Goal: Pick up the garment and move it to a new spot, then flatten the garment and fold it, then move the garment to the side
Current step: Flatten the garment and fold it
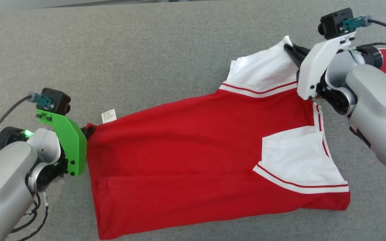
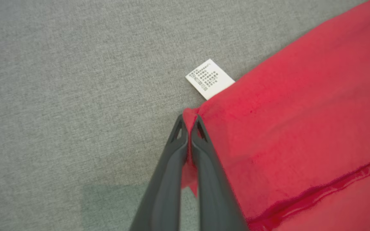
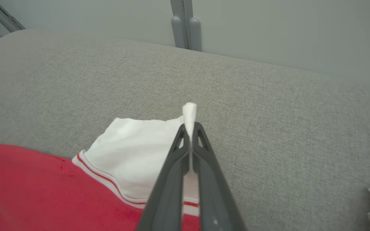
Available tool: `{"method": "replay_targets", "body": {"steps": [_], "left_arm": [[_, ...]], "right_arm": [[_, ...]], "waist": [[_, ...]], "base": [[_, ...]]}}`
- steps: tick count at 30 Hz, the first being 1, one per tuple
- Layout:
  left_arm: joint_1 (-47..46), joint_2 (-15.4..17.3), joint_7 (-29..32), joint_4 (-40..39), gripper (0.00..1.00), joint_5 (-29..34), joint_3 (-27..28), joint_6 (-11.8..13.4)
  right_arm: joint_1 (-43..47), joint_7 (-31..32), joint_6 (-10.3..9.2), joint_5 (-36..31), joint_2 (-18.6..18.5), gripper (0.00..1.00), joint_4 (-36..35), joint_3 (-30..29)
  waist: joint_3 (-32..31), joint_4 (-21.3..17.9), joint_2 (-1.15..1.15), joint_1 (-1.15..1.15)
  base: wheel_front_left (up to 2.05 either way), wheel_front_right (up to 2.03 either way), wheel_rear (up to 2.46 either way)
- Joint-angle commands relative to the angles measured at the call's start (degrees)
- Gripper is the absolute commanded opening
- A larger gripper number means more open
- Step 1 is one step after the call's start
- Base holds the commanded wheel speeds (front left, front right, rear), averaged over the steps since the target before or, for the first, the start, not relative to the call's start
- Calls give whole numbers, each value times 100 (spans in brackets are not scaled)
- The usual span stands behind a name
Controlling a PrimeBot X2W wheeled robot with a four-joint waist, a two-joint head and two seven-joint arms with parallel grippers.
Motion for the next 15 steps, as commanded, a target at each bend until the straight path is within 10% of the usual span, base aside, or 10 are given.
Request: {"method": "replay_targets", "body": {"steps": [1, 15], "left_arm": [[-6, 21, 134, 64, 0, -45, -44, -67], [-26, 161, 1115, 441, 0, -275, -373, -474]], "right_arm": [[141, 76, -6, 144, -45, 0, -130, 54], [658, 919, -6, 777, -876, 0, -1229, 838]], "waist": [[-241, -116, 0, 0], [-996, -448, 0, 0]], "base": [[0, 0, 0], [0, 0, 0]]}}
